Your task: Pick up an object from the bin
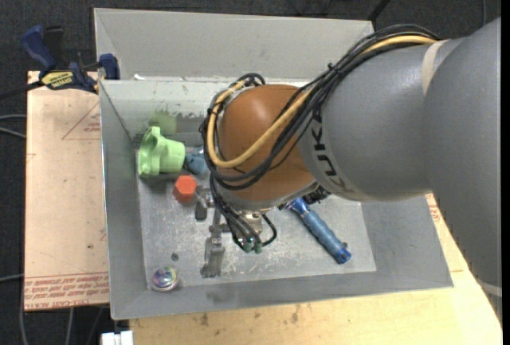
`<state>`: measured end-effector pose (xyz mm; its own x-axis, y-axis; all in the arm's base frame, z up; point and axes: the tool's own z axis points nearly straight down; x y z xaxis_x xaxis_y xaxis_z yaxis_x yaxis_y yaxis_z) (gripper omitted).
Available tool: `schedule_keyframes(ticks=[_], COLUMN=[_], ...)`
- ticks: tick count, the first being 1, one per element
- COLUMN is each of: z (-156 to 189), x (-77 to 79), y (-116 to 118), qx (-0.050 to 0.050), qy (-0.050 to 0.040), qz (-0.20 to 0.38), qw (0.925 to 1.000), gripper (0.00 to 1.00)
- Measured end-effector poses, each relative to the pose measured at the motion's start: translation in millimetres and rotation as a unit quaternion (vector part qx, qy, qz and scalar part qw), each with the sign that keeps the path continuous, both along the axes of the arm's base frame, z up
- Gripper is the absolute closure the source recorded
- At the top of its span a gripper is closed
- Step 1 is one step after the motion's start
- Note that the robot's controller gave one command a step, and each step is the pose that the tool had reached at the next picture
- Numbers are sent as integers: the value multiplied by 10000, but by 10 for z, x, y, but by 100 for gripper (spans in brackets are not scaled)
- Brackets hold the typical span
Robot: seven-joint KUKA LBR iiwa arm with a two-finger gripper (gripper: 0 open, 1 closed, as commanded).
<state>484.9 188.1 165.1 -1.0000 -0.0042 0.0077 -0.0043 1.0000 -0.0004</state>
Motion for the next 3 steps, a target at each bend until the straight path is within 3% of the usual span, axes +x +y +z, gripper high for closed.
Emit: schedule_keyframes(ticks=[1, 2, 3], z=[-590, -711, -955], x=[920, 1049, 1628], y=[-204, 29, 12], qx=[6, 13, 12], qy=[-61, -53, -47], qz=[-307, -1213, -1189], qw=[9995, 9926, 9929], gripper=[0, 0, 0])
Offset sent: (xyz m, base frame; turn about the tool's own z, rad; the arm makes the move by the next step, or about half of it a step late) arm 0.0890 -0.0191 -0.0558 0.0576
